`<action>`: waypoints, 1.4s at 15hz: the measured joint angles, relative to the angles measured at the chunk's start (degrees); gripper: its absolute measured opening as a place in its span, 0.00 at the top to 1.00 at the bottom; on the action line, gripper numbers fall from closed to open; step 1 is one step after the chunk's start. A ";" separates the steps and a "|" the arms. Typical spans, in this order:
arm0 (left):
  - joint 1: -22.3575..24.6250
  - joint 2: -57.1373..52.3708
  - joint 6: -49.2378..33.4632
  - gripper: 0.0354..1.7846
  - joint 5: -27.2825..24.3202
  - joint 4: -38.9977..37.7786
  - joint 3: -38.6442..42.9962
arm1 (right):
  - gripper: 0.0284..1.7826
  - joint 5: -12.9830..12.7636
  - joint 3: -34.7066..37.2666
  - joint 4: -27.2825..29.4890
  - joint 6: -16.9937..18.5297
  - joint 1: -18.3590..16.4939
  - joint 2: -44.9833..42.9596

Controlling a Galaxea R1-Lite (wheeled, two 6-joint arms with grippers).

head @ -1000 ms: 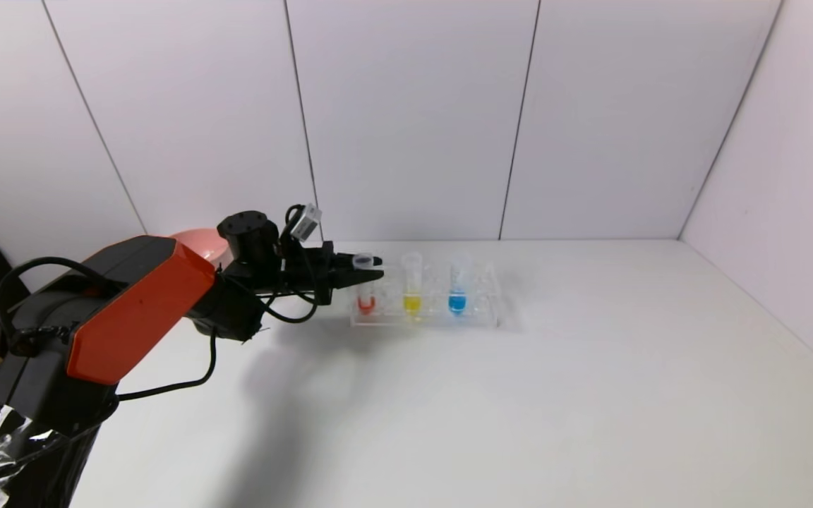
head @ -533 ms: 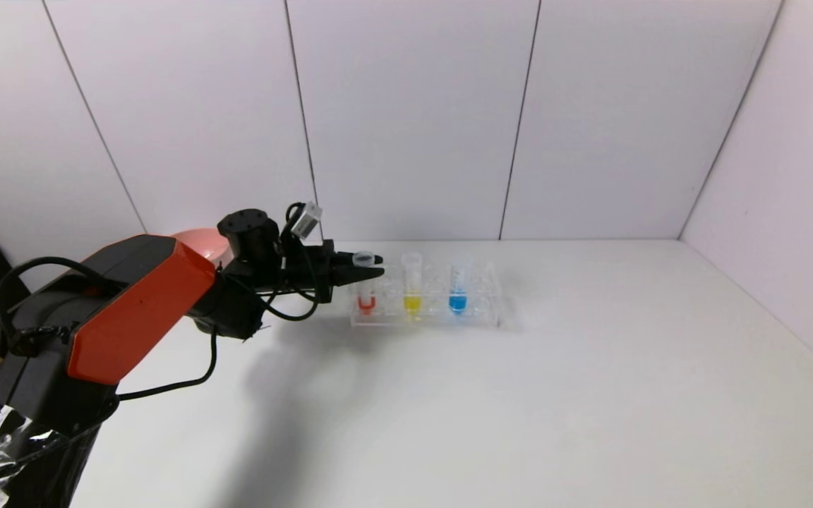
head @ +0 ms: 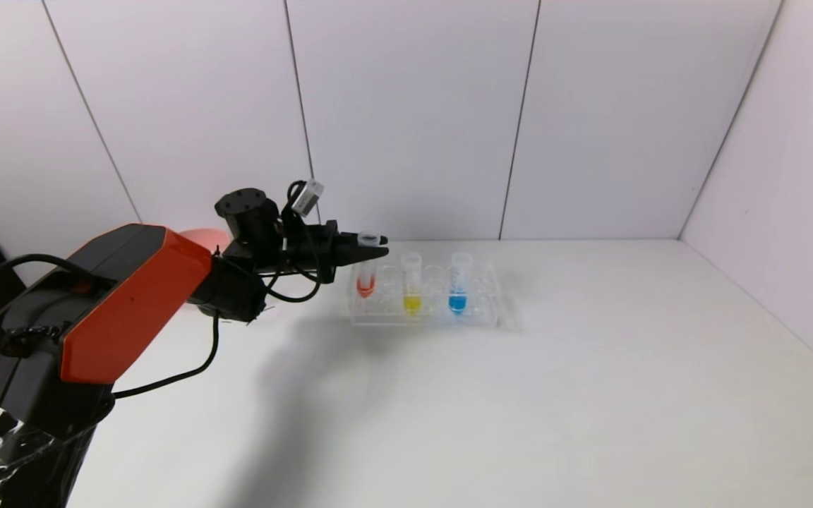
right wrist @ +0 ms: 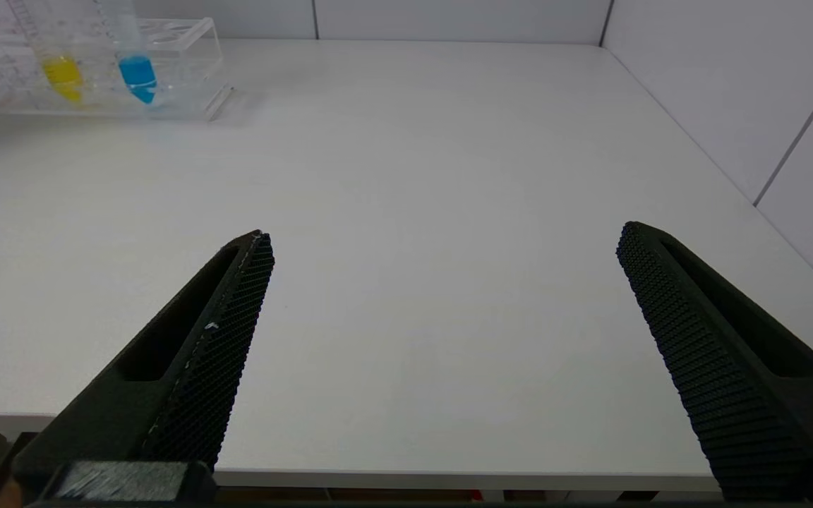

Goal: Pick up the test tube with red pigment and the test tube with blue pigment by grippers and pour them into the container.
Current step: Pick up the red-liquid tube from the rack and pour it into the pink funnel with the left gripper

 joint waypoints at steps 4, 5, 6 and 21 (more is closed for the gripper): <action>-0.04 -1.97 -0.35 0.75 -0.02 2.34 -2.65 | 0.00 0.00 0.00 0.00 0.02 -0.02 0.00; 0.00 -2.43 -0.72 0.75 -0.02 2.45 -3.08 | 0.00 0.00 0.00 0.00 0.02 -0.05 0.00; 0.02 -2.95 -1.21 0.75 0.02 2.62 -3.41 | 0.00 0.00 0.00 -0.02 0.02 -0.05 0.00; 2.72 -16.23 -4.24 0.75 17.48 24.45 -4.90 | 0.00 0.00 0.00 0.00 0.02 0.00 0.00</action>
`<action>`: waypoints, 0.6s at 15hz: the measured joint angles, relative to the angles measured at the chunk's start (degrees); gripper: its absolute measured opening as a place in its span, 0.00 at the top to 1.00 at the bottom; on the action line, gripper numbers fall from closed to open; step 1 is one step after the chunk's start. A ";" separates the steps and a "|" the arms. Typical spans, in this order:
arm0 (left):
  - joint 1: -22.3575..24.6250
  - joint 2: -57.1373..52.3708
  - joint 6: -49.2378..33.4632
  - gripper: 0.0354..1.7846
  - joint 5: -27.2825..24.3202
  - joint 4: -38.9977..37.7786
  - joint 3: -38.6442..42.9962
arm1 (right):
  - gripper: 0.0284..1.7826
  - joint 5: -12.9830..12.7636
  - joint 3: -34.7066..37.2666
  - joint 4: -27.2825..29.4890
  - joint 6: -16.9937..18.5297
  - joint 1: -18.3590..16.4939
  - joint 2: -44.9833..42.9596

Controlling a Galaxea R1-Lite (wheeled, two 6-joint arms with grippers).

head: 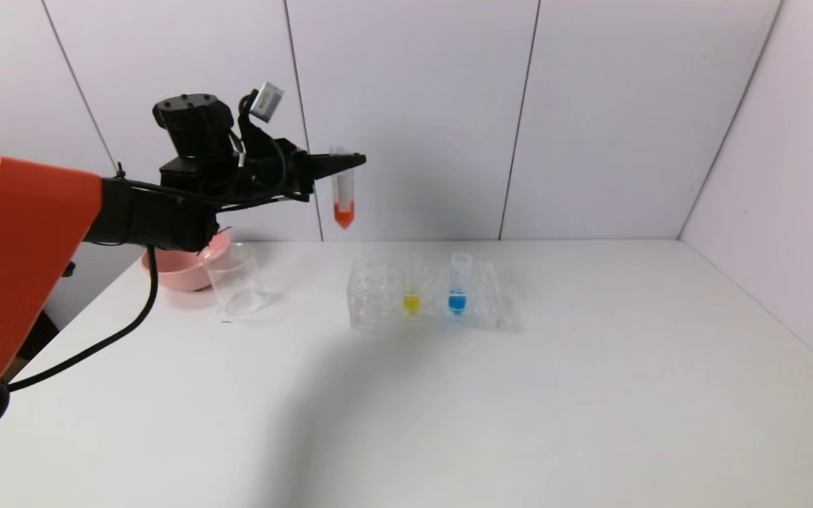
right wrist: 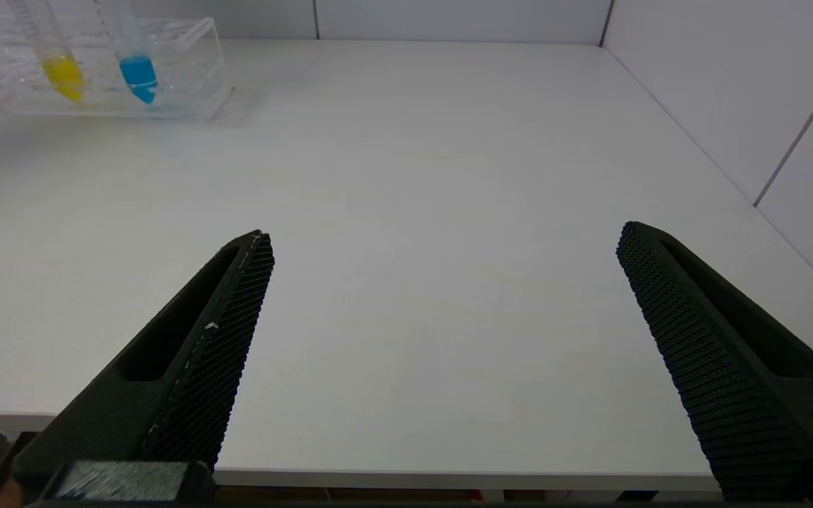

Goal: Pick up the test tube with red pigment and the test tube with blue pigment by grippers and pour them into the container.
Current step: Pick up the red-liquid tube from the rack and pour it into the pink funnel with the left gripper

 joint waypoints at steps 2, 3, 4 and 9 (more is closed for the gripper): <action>1.51 -1.28 0.29 0.75 2.00 2.17 -0.09 | 0.00 0.00 0.00 0.00 0.00 0.00 0.00; 2.24 -1.85 1.35 0.75 3.61 3.44 -0.13 | 0.00 0.00 0.00 0.00 -0.02 0.00 0.00; 2.88 -2.40 3.08 0.75 5.60 5.07 -0.13 | 0.00 0.00 0.00 -0.02 -0.02 0.00 0.00; 3.19 -5.22 19.22 0.75 20.16 16.66 1.52 | 0.00 0.00 0.00 0.00 0.00 0.00 0.00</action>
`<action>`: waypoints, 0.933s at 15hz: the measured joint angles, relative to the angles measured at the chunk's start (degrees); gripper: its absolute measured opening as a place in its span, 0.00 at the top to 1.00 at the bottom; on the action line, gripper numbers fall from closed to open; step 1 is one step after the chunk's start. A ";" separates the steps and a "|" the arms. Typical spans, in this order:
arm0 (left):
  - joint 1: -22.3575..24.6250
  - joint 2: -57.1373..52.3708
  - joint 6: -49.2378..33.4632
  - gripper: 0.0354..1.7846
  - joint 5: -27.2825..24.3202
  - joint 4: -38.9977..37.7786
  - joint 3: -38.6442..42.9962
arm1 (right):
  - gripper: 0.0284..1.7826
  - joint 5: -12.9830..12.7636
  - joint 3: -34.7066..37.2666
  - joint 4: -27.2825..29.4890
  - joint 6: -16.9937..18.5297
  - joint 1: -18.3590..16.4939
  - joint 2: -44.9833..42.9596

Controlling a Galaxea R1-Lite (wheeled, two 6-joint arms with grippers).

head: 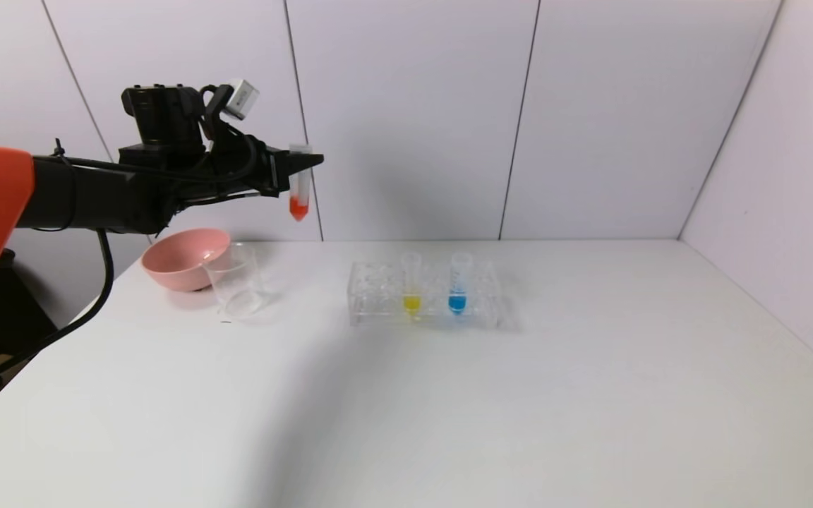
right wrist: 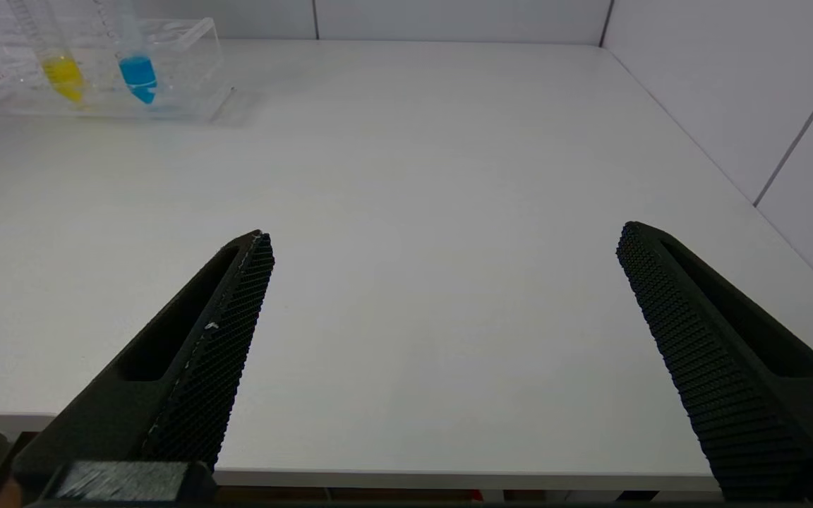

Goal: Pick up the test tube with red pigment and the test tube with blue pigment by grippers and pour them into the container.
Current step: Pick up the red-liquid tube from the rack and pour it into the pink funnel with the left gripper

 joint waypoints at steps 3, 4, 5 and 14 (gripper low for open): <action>-0.05 -2.26 -0.35 0.75 3.95 -0.02 2.23 | 0.00 0.00 0.00 -0.02 -0.02 -0.02 0.00; -0.07 -2.95 -1.08 0.75 5.83 -0.05 2.78 | 0.00 0.00 0.00 0.00 -0.02 -0.02 0.00; 0.09 -3.74 -2.30 0.75 8.17 -0.16 3.30 | 0.00 0.00 0.00 0.00 0.00 -0.02 0.00; 8.55 -12.85 -4.58 0.75 9.87 -0.27 10.93 | 0.00 0.00 0.00 0.00 0.00 -0.02 0.00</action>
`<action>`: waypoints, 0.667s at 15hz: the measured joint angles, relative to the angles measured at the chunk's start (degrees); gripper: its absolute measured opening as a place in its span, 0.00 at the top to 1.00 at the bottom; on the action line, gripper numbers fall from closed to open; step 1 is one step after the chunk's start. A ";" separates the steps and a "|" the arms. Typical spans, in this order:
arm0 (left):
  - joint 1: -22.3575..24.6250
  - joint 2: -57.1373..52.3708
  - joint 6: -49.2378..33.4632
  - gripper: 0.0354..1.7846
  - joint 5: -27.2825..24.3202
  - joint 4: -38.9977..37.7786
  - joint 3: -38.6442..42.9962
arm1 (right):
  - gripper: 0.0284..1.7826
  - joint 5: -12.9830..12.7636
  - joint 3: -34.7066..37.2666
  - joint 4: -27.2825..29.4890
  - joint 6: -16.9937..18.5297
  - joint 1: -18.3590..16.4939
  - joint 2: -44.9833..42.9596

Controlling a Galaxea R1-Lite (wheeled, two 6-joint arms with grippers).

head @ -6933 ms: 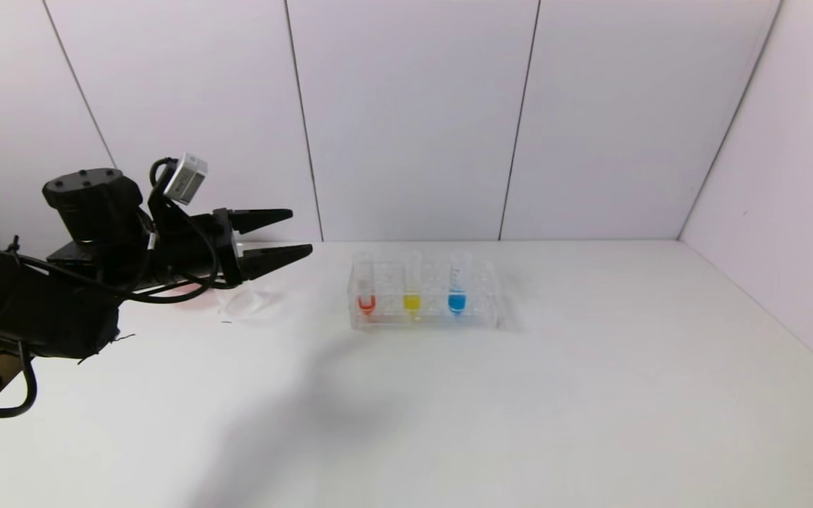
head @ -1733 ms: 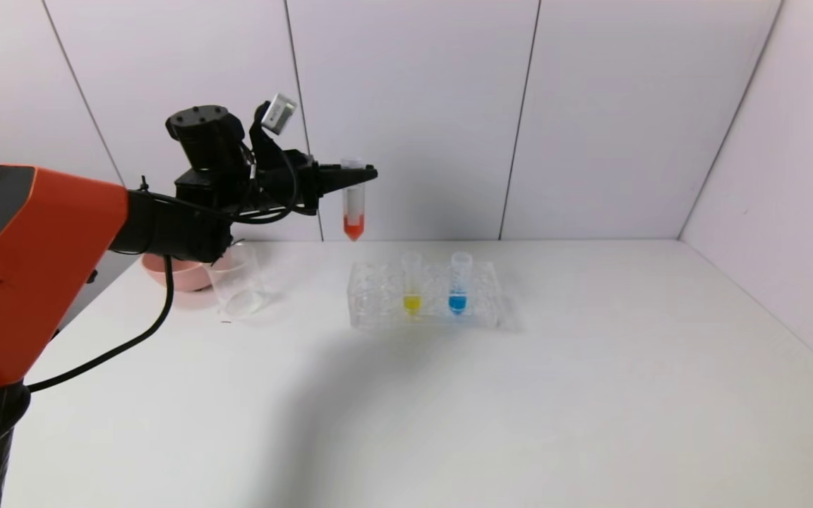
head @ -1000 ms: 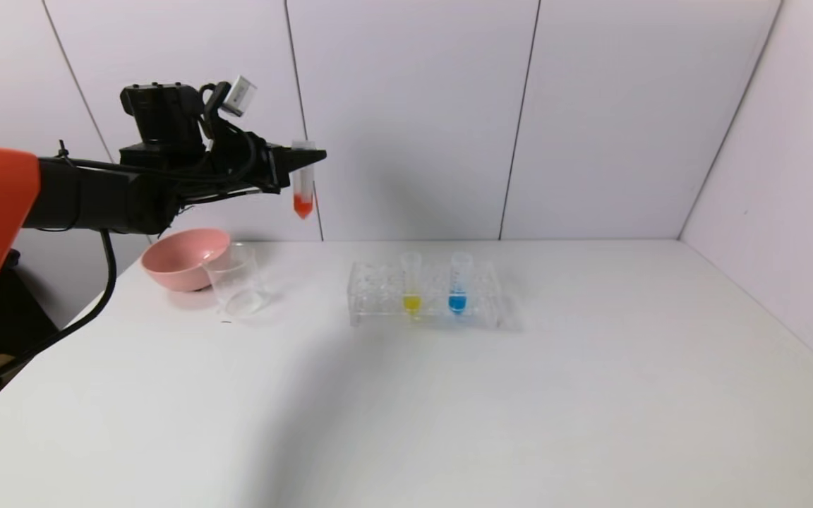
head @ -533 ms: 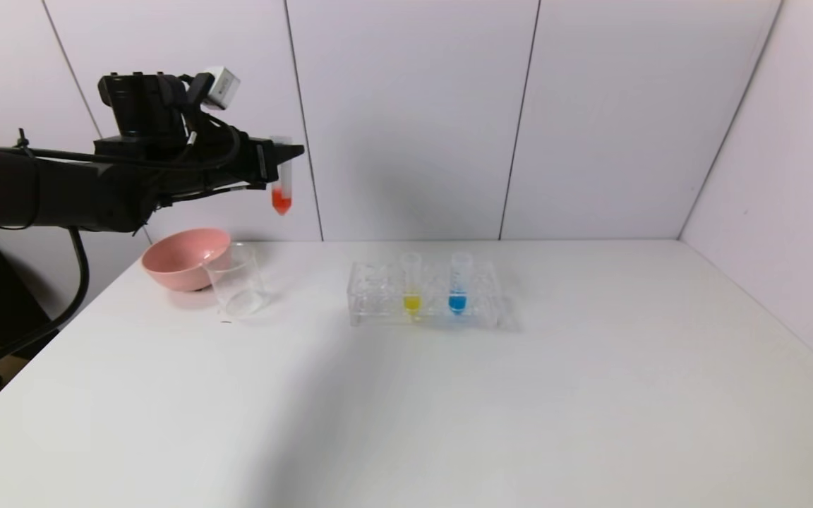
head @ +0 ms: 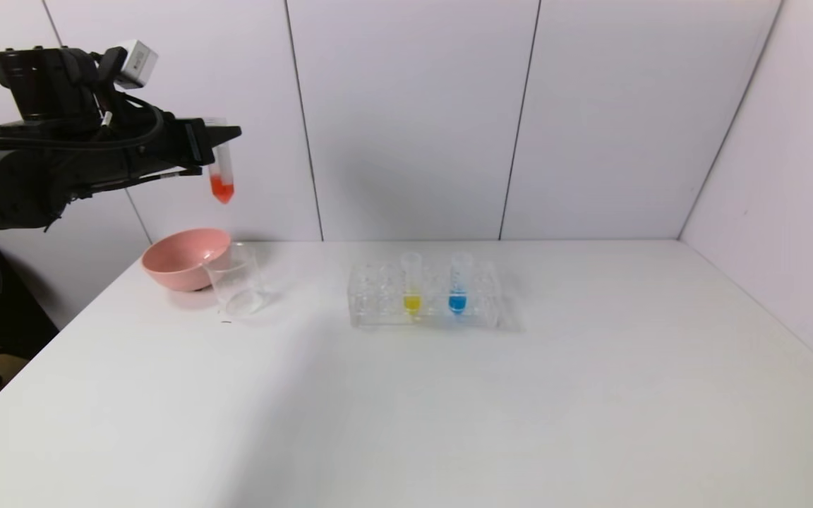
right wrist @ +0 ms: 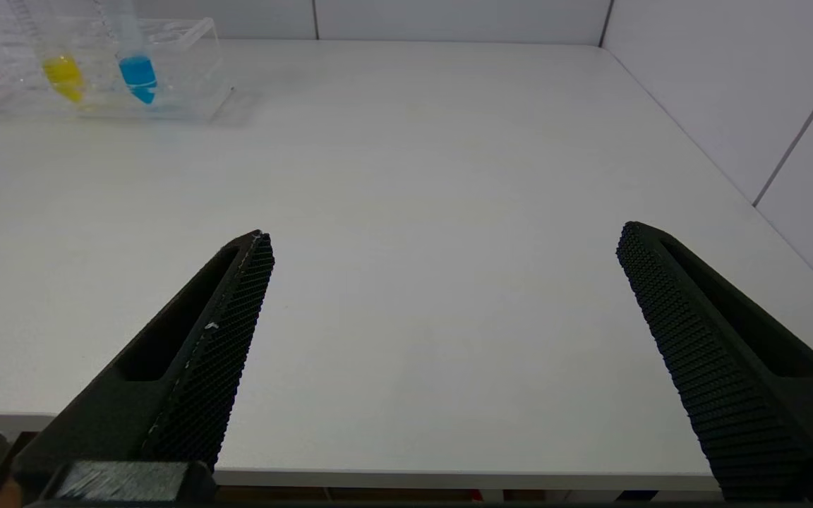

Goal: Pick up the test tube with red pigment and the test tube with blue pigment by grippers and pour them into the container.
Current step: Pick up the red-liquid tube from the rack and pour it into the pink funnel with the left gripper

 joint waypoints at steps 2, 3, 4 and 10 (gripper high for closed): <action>3.13 -2.12 -0.01 0.75 -0.11 -1.11 2.62 | 0.00 0.00 0.00 0.00 -0.02 0.02 0.00; 4.66 -2.94 -0.10 0.75 -0.06 -2.04 3.61 | 0.00 0.00 0.00 0.00 -0.02 -0.02 0.00; 5.80 -3.47 -0.17 0.75 -0.02 -2.49 4.41 | 0.00 0.00 0.00 0.00 0.00 -0.02 0.00; 10.45 -5.05 -0.28 0.75 -0.05 -3.06 7.52 | 0.00 0.00 0.00 0.00 -0.02 0.00 0.00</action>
